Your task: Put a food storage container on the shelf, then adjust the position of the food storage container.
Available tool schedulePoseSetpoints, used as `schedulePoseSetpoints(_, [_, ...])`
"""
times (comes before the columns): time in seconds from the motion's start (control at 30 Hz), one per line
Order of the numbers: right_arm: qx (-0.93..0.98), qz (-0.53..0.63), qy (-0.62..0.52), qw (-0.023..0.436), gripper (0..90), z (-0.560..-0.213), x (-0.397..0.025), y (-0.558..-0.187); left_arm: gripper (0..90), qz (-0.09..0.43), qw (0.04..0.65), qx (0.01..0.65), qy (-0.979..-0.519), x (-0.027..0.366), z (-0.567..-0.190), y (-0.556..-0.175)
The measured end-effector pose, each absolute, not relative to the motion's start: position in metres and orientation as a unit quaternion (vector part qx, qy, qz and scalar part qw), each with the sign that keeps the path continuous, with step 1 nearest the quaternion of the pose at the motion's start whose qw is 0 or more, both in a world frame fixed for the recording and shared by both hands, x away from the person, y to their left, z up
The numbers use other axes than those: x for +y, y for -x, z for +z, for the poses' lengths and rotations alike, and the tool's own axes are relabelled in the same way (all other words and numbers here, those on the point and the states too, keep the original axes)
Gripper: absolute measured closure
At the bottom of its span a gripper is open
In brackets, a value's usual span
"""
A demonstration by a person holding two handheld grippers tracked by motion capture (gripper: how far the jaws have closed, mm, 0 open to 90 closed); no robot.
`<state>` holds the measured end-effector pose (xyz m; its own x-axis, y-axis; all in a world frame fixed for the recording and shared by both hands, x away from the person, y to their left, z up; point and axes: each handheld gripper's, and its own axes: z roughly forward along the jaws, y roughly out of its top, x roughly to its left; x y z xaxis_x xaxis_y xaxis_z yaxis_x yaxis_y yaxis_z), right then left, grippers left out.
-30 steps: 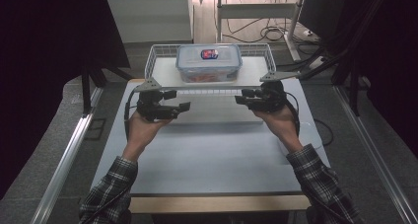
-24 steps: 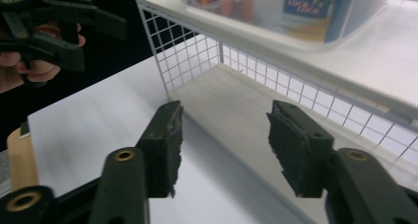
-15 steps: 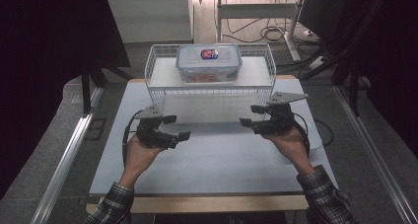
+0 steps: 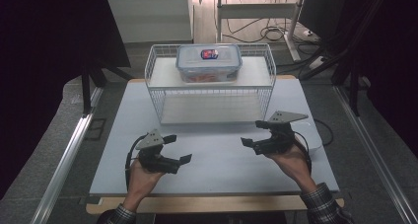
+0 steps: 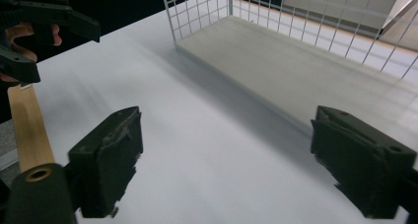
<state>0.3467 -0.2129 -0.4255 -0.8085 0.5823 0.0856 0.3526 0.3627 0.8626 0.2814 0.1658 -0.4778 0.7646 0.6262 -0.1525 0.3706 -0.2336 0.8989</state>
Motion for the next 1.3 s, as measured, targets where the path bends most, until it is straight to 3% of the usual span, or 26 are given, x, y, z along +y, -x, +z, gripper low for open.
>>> schedulePoseSetpoints(0.23, [0.817,0.484,-0.293,0.110,4.3,-0.443,-0.219,-0.335,3.4,0.157,0.505,0.329,-0.783,0.164,-0.491,-0.266])
schedulePoseSetpoints(0.47, [0.811,0.491,-0.298,0.111,3.0,-0.456,-0.224,-0.321,0.6,0.135,0.499,0.343,-0.784,0.167,-0.507,-0.253])
schedulePoseSetpoints(0.9, [0.844,0.431,-0.299,0.111,3.4,-0.490,-0.225,-0.308,0.3,0.147,0.457,0.370,-0.796,0.175,-0.523,-0.248])
schedulePoseSetpoints(1.3, [0.830,0.426,-0.343,0.109,0.4,-0.491,-0.229,-0.314,0.7,0.141,0.454,0.372,-0.797,0.175,-0.524,-0.249])
